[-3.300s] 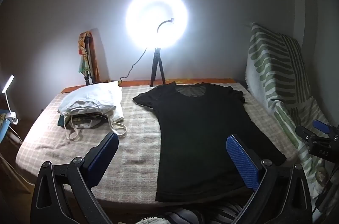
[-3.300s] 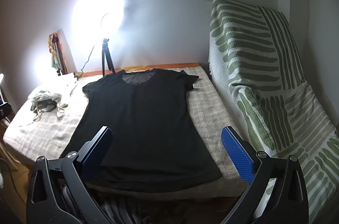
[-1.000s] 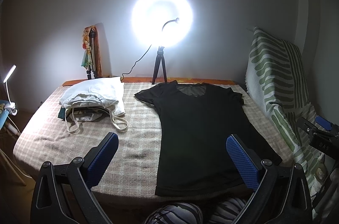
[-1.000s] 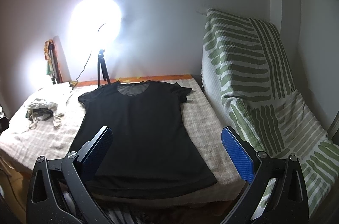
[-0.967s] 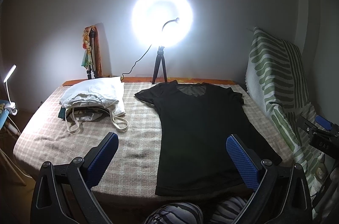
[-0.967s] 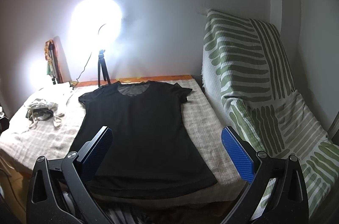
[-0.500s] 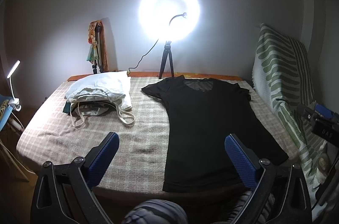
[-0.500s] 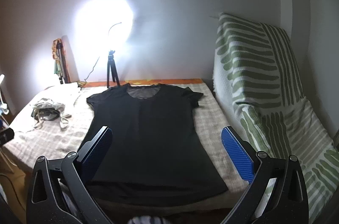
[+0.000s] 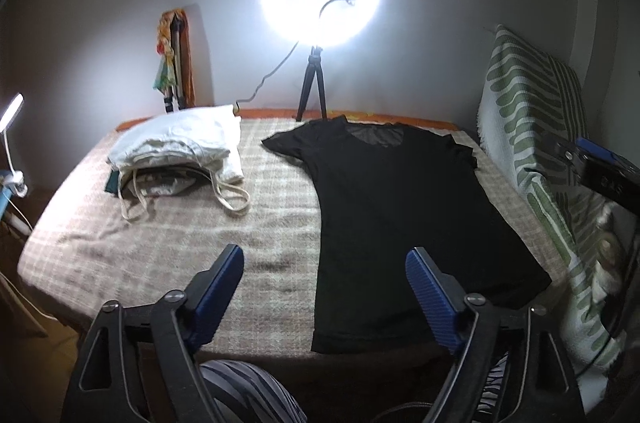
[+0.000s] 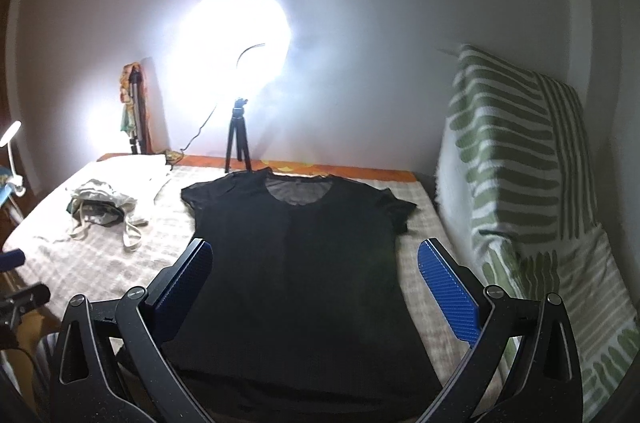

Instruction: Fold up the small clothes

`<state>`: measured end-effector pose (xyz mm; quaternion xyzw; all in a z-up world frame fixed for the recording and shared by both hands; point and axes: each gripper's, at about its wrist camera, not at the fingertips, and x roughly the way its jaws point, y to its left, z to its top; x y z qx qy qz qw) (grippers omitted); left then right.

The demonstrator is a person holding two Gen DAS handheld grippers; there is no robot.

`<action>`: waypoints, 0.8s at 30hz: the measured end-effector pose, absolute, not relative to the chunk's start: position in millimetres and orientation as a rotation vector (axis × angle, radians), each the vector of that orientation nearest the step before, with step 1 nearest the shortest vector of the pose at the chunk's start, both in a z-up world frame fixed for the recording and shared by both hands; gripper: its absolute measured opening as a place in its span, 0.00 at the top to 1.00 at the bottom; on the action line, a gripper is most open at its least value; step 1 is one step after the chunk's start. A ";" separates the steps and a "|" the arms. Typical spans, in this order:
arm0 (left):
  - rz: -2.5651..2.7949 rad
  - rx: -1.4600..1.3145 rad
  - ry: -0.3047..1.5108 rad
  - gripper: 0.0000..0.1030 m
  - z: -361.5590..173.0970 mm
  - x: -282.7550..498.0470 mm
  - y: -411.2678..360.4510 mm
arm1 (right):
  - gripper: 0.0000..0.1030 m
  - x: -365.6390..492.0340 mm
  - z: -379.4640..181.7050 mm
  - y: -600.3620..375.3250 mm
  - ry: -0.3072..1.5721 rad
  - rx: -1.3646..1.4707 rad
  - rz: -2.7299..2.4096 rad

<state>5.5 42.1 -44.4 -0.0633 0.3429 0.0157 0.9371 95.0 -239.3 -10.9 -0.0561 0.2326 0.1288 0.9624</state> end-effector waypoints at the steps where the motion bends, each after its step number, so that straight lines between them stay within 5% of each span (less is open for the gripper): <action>1: 0.024 -0.138 0.707 0.24 -47.0 6.3 44.1 | 0.01 98.4 -11.5 -237.3 0.473 -0.114 0.275; 14: -0.021 -0.302 0.884 0.48 -124.1 19.0 62.7 | 0.11 190.3 -40.2 -182.1 0.570 -0.157 0.533; 18: -0.038 -0.329 0.927 0.55 -145.6 25.8 62.5 | 0.28 223.9 -54.2 -161.4 0.657 -0.164 0.609; 24: -0.046 -0.345 0.959 0.61 -169.6 39.3 65.5 | 0.28 266.9 -74.0 -115.3 0.735 -0.173 0.688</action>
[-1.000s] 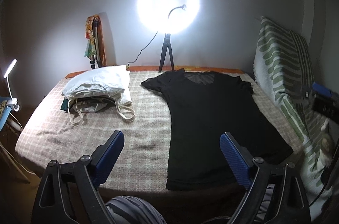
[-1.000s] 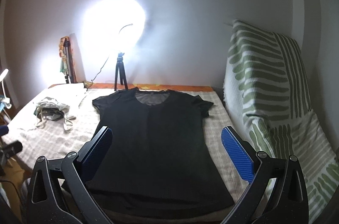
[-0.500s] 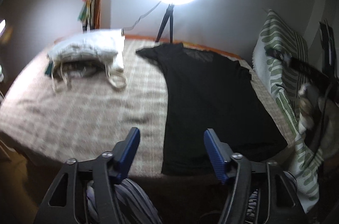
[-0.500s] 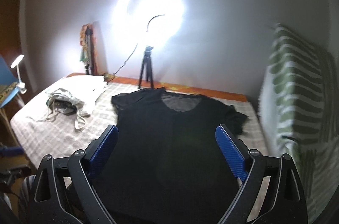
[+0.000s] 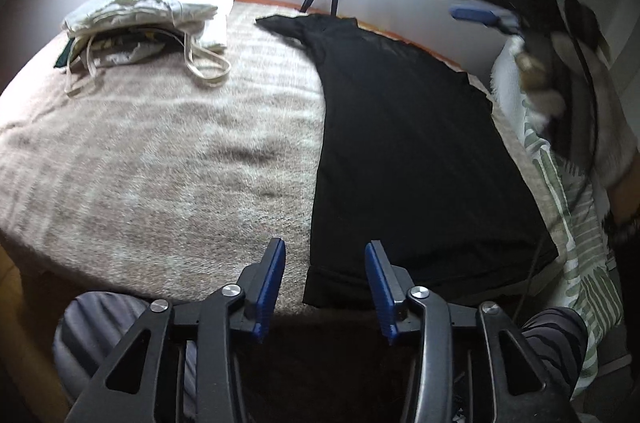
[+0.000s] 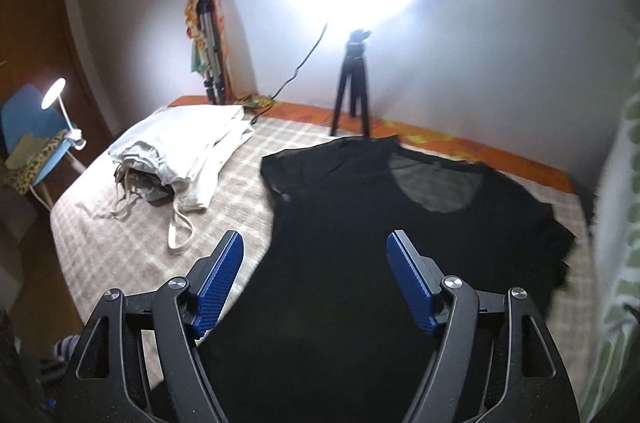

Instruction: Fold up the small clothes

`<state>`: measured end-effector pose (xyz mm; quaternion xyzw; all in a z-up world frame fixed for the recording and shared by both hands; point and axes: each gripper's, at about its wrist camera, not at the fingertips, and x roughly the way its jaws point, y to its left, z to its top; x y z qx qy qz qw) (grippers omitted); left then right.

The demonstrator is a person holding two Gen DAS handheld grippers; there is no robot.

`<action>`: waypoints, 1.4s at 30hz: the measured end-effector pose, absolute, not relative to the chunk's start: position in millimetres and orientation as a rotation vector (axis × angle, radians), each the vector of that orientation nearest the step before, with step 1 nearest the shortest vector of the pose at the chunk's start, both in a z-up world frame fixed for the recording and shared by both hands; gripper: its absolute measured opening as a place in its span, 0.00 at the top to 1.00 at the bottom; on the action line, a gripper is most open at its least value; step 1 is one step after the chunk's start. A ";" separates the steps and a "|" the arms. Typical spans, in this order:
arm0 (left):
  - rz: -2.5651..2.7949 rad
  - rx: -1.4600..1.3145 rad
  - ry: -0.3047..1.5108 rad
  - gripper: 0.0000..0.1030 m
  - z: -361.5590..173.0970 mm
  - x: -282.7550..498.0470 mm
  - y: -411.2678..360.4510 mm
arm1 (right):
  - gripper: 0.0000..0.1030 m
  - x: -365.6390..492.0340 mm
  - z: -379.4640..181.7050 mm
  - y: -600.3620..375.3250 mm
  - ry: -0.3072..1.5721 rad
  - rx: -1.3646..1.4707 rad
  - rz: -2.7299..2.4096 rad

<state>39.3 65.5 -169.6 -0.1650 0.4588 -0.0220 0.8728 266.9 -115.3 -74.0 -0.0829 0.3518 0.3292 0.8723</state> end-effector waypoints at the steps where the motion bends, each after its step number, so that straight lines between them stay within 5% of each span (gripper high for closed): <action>1: -0.050 -0.348 0.963 0.61 -173.2 41.2 66.3 | 0.28 271.8 -76.1 -109.7 0.745 -0.175 0.697; 19: -0.115 -0.444 0.988 0.72 -211.8 64.0 80.2 | 0.46 366.2 -133.1 0.2 0.892 -0.239 0.783; 21: -0.126 -0.441 0.981 0.78 -210.9 65.7 78.0 | 0.47 373.9 -141.7 8.7 0.906 -0.250 0.774; 22: -0.148 -0.449 0.984 0.89 -211.9 67.1 76.3 | 0.47 376.6 -144.8 12.0 0.911 -0.254 0.772; 26: -0.194 -0.477 0.981 0.99 -215.6 70.8 71.8 | 0.47 387.9 -159.6 31.1 0.923 -0.287 0.762; 38: -0.214 -0.489 0.964 1.00 -210.9 77.6 76.9 | 0.47 407.2 -197.3 88.0 0.939 -0.445 0.716; 42: -0.216 -0.480 0.960 1.00 -209.6 78.6 74.6 | 0.67 412.3 -205.5 90.3 0.958 -0.457 0.722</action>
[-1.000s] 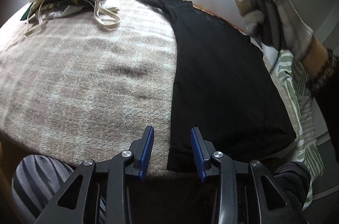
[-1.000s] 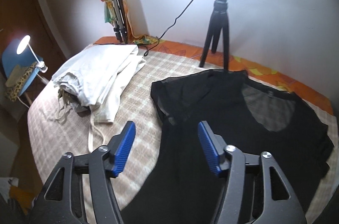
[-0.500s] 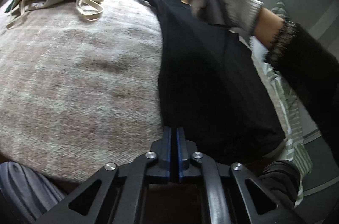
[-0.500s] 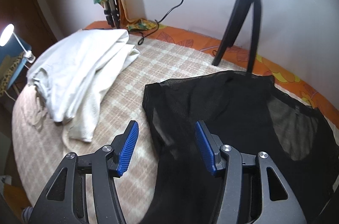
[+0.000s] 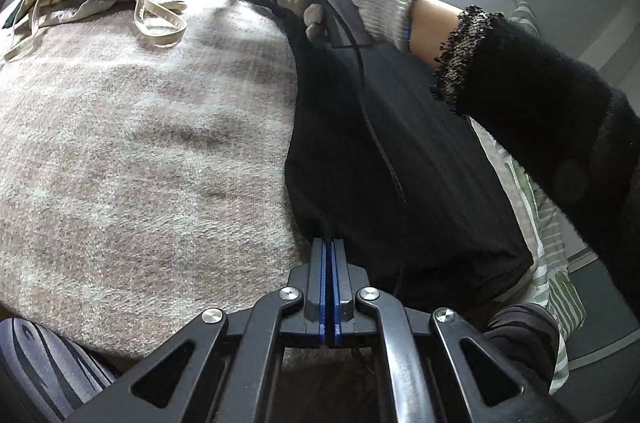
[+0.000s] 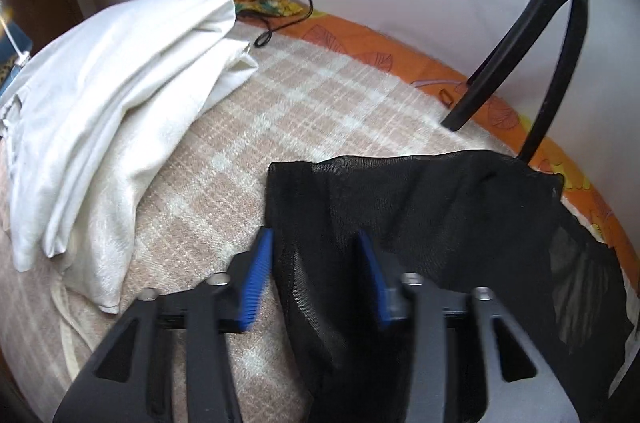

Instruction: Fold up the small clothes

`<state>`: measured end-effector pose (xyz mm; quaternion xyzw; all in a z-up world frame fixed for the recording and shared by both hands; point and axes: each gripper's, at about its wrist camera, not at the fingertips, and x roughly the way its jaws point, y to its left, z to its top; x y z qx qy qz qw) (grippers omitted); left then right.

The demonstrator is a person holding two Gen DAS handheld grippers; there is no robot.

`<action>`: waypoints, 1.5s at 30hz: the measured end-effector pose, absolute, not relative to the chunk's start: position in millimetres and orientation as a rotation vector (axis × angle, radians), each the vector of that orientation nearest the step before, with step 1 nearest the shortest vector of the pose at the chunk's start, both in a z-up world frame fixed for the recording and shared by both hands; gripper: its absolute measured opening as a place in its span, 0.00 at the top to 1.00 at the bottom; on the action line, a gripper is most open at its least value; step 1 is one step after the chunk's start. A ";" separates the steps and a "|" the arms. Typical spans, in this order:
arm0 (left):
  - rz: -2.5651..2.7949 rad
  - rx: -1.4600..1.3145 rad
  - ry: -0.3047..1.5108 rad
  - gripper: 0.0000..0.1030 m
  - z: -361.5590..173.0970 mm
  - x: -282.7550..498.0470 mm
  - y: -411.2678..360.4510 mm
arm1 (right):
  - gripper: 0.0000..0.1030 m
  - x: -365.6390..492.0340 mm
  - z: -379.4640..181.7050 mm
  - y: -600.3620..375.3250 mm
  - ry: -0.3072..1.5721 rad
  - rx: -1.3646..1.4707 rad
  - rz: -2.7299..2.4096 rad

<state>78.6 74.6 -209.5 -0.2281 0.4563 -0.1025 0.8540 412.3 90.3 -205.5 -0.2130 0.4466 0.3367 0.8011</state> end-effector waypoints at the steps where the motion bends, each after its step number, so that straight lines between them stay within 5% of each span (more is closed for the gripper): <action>1: -0.217 -0.477 0.958 1.00 -209.1 78.1 74.5 | 0.77 412.7 -205.0 89.7 0.955 -0.450 0.727; 3: -0.218 -0.469 0.953 1.00 -206.6 79.1 71.9 | 0.96 415.6 -203.1 86.1 0.964 -0.420 0.752; 5: -0.219 -0.458 0.945 1.00 -202.7 79.4 70.2 | 0.97 419.6 -201.2 80.4 0.970 -0.393 0.759; 21: -0.346 -0.341 0.891 1.00 -163.3 85.3 25.3 | 0.98 445.6 -143.5 -69.9 0.880 0.036 0.726; 32: -0.479 -0.200 0.938 1.00 -170.2 101.6 -41.6 | 0.98 468.1 -159.0 -165.2 0.906 0.069 0.548; 33: -0.486 -0.191 0.938 0.96 -168.5 102.3 -42.7 | 0.95 470.9 -162.0 -166.7 0.917 0.062 0.541; 35: -0.497 -0.161 0.924 0.66 -162.9 98.7 -48.6 | 0.93 474.7 -165.8 -168.9 0.936 0.046 0.523; 36: -0.489 -0.141 0.904 0.61 -159.3 95.5 -51.9 | 0.87 475.2 -166.5 -170.4 0.941 0.038 0.514; 39: -0.490 -0.108 0.883 0.58 -151.0 87.9 -52.4 | 0.67 469.8 -161.5 -179.6 0.919 0.036 0.495; 45: -0.474 -0.119 0.854 0.59 -135.8 65.1 -35.7 | 0.66 449.7 -136.5 -205.1 0.888 0.077 0.507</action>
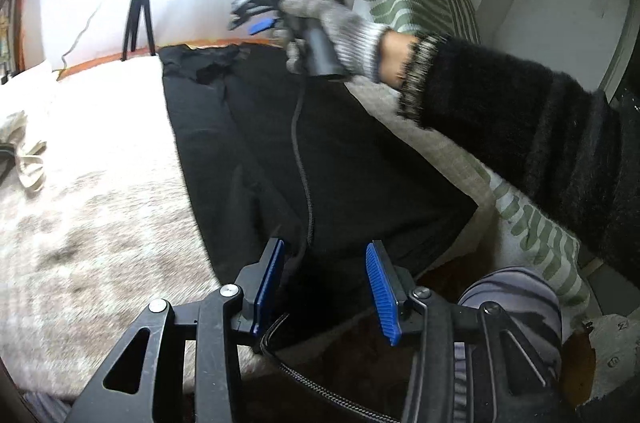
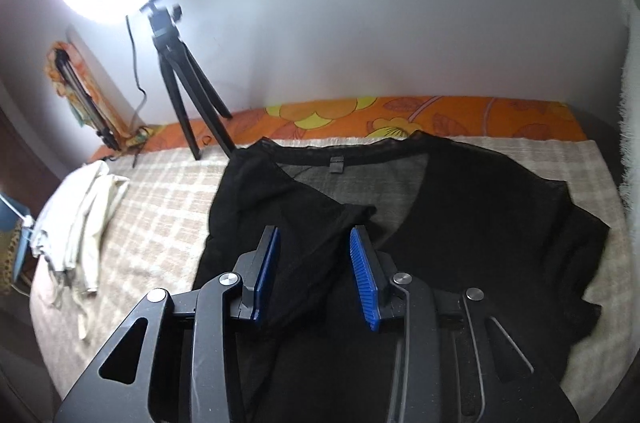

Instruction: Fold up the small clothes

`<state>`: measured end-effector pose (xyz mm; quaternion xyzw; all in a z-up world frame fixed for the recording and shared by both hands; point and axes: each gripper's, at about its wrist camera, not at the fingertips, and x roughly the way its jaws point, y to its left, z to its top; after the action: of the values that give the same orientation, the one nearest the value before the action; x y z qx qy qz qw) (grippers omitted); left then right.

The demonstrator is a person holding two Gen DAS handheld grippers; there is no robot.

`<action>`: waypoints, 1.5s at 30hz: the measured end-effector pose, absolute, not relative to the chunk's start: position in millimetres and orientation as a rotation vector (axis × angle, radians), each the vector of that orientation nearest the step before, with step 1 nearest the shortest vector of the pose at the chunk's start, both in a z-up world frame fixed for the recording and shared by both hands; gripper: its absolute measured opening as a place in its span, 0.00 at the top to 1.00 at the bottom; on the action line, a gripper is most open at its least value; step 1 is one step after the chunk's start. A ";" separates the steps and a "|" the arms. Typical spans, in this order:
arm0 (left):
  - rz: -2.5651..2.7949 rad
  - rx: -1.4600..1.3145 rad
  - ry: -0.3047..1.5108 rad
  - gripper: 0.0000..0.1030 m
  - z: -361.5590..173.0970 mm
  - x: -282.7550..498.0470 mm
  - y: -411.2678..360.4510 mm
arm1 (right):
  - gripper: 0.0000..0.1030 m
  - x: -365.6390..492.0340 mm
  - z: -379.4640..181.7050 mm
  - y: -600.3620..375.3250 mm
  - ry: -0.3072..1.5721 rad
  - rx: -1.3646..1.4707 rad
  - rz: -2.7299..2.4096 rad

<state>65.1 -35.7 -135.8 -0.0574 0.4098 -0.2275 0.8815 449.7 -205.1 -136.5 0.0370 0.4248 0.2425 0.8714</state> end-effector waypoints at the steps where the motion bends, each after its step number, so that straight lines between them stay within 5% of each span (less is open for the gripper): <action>1: -0.464 -0.123 0.844 0.59 -132.1 58.8 -29.4 | 0.66 445.5 -131.7 -209.4 0.882 0.079 0.510; 15: -0.401 -0.162 0.838 0.59 -139.8 34.0 -5.8 | 0.66 326.8 -67.2 -297.5 0.801 0.062 0.549; 25: -0.416 -0.128 0.967 0.60 -192.4 52.8 -38.6 | 0.66 261.5 -70.2 -374.2 0.787 0.076 0.472; 33: -0.418 -0.043 0.899 0.61 -169.0 40.2 -64.0 | 0.66 249.8 -86.7 -413.2 0.804 0.095 0.437; 39: -0.481 -0.005 0.843 0.61 -157.1 62.8 -108.8 | 0.51 256.9 -94.4 -444.6 0.807 0.167 0.444; 45: -0.570 0.025 0.826 0.61 -157.9 84.6 -170.3 | 0.50 267.1 -96.5 -466.6 0.821 0.157 0.460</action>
<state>84.6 -170.3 -157.9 0.0122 0.3958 -0.2734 0.8766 267.1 -466.6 -96.5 0.0757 0.3952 0.2213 0.8883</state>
